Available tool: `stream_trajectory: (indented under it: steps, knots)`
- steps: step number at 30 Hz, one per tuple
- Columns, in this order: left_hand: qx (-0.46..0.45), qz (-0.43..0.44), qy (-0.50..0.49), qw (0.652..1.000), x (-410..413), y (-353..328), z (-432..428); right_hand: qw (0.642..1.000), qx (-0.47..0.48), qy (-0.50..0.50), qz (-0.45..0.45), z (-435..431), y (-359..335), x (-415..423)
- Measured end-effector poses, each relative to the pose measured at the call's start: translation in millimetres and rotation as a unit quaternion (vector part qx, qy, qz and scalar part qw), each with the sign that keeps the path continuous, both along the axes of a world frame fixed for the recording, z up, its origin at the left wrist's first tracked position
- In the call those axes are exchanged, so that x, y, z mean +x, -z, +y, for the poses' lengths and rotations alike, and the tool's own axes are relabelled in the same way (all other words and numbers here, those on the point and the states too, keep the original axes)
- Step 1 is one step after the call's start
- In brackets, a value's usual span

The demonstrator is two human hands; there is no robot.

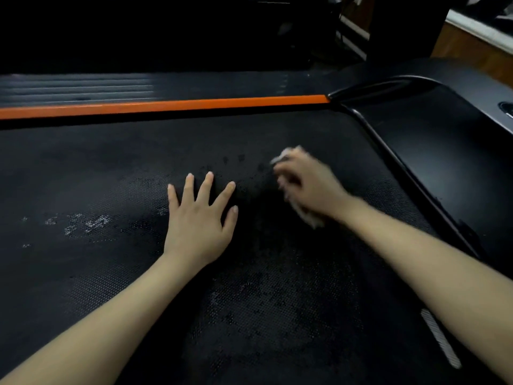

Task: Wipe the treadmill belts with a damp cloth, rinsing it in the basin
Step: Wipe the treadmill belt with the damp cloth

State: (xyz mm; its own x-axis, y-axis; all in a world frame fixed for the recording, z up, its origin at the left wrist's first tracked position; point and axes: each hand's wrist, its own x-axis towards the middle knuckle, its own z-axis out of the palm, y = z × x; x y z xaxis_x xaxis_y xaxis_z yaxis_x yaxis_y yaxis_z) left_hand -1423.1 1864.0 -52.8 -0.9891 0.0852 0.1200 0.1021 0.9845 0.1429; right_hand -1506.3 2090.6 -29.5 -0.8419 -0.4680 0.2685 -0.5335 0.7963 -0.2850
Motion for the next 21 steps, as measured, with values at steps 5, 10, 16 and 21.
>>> stream_trajectory:
  steps: [5, 10, 16, 21]
  knots:
    - [0.000, -0.002, -0.006, 1.000, 0, -1, 3, 0.960, -0.025, 0.279, -0.002, -14, 5, -74]
    - [-0.006, -0.013, -0.003, 1.000, 0, -1, 0, 0.999, -0.049, 0.018, -0.003, -83, 8, -18]
    - [0.016, -0.021, 0.008, 1.000, 0, -4, -2, 0.978, -0.035, 0.204, -0.006, 9, -2, -58]
    - [0.046, -0.038, -0.014, 0.998, -27, -22, -14, 0.971, -0.032, 0.236, 0.008, 19, 5, -67]
